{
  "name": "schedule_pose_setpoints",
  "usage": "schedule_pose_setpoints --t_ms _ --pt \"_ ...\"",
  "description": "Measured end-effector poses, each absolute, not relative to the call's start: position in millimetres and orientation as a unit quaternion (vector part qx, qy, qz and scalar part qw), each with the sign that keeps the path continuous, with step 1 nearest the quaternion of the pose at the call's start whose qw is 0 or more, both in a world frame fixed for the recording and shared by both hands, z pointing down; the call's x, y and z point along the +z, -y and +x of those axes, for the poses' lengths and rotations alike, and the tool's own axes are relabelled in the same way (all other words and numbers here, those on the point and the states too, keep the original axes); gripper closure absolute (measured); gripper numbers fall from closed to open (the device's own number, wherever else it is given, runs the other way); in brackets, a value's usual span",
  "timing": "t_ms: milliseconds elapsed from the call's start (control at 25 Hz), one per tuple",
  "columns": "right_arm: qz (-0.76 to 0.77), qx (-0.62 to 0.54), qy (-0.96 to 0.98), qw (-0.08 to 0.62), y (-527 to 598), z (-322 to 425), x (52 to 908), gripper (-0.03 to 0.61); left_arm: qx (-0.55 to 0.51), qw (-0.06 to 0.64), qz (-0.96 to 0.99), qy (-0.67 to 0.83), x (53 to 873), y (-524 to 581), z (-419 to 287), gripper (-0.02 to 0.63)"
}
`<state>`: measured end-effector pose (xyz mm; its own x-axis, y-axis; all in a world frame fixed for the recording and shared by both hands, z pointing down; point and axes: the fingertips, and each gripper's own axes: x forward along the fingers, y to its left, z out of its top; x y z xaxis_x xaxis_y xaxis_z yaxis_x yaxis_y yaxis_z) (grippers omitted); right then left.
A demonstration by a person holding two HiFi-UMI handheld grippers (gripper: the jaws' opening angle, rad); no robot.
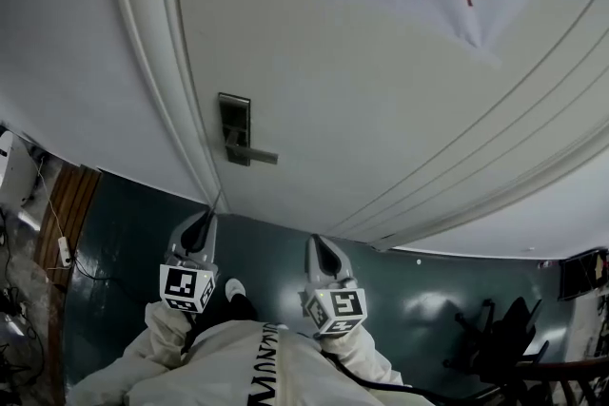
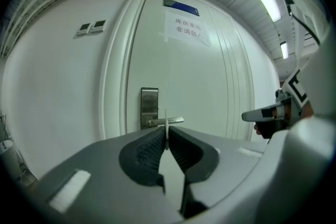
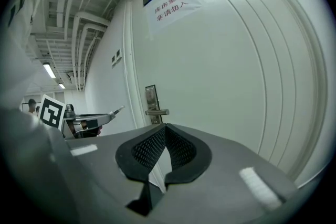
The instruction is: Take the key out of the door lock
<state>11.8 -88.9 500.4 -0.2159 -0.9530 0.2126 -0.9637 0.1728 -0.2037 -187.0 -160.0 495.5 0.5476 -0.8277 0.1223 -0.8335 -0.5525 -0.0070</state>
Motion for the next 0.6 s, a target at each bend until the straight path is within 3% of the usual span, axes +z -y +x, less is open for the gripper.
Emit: schedule_pose_setpoints --t_ms 600 --pt "0.596 0.148 0.789 -0.021 -31 66 503 0.578 0.061 -0.006 0.864 0.499 479 14 -132 0.591"
